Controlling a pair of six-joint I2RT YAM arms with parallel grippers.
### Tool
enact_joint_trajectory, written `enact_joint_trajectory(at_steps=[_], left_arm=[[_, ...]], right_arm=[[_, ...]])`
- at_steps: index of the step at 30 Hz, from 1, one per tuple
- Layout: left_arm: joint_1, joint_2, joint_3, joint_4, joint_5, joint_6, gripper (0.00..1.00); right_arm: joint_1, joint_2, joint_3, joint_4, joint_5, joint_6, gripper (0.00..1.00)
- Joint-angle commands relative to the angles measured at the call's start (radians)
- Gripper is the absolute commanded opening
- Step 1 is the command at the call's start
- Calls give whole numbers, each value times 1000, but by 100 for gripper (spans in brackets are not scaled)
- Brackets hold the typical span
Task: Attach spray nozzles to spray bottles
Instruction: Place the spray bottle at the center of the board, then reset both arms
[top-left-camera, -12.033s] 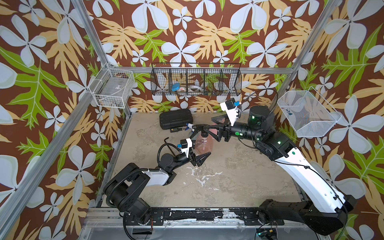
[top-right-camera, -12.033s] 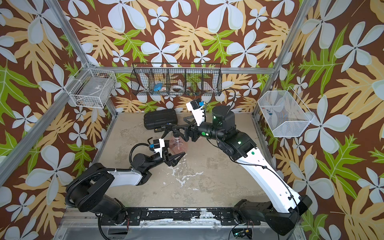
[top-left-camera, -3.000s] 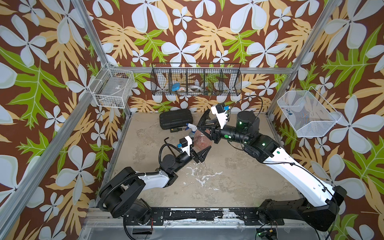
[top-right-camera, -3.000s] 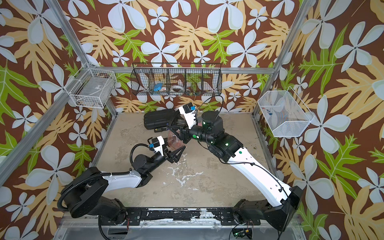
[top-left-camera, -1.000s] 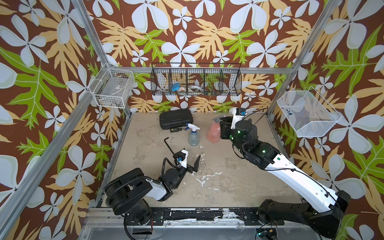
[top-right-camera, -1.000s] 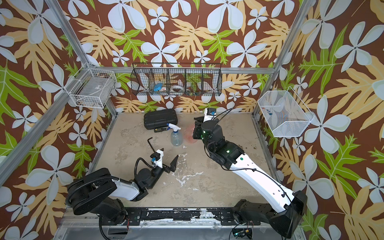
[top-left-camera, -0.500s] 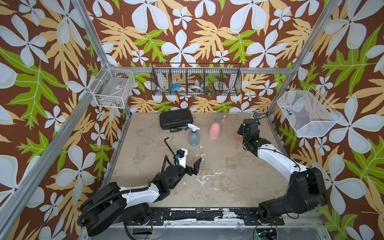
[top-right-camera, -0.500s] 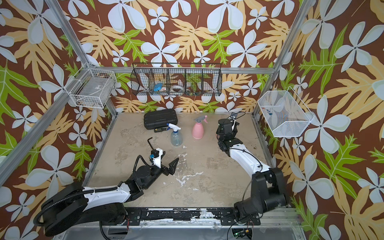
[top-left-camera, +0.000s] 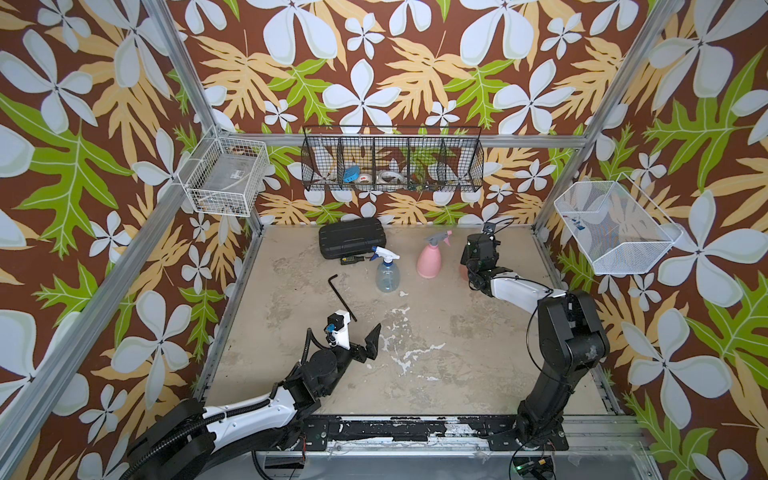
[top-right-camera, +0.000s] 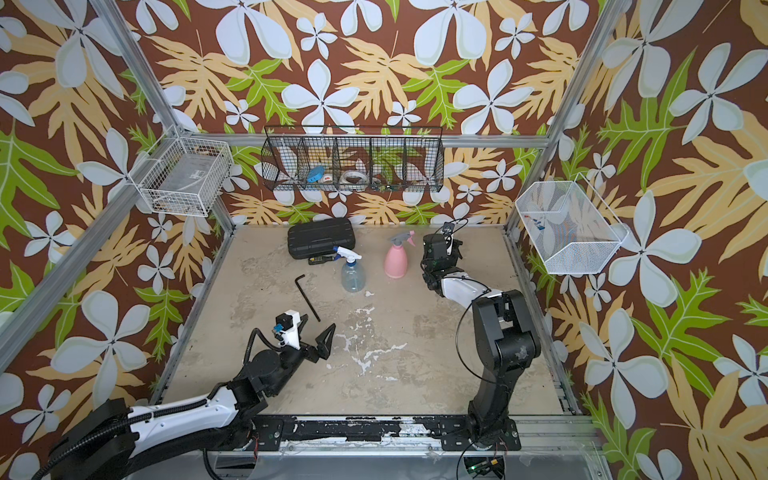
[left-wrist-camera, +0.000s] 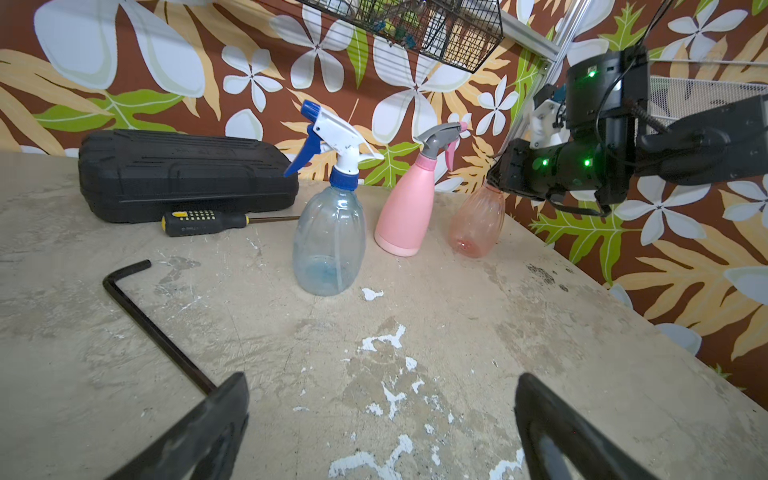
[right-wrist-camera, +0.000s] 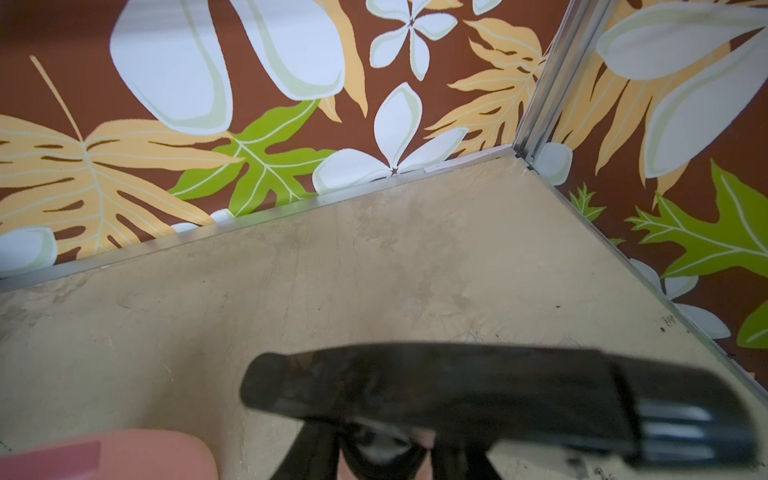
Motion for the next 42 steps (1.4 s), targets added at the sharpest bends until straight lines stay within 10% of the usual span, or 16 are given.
enact_joint_trajectory(at_steps=[1,5,16,27,36,42], left_arm=[[1,15,5,14,-22,36,100],[1,43,5,52,-36,41,100],[2,28,22,13,-16,28,100],[1,0,125,-192,32,33,100],[1,-65,50,-127,-216,58,100],[3,-67,50,-189,-355,171,100]], right_arm=[[1,19,6,10,3,0,0],[5,27,-9,3,-17,3,7],[16,-61,-80,-10,1,2,100],[19,-375,-200,-231,-133,68,100],[7,-679,-330,-246,135,-98,100],[-41,-646,-539,-16,71,-241,100]])
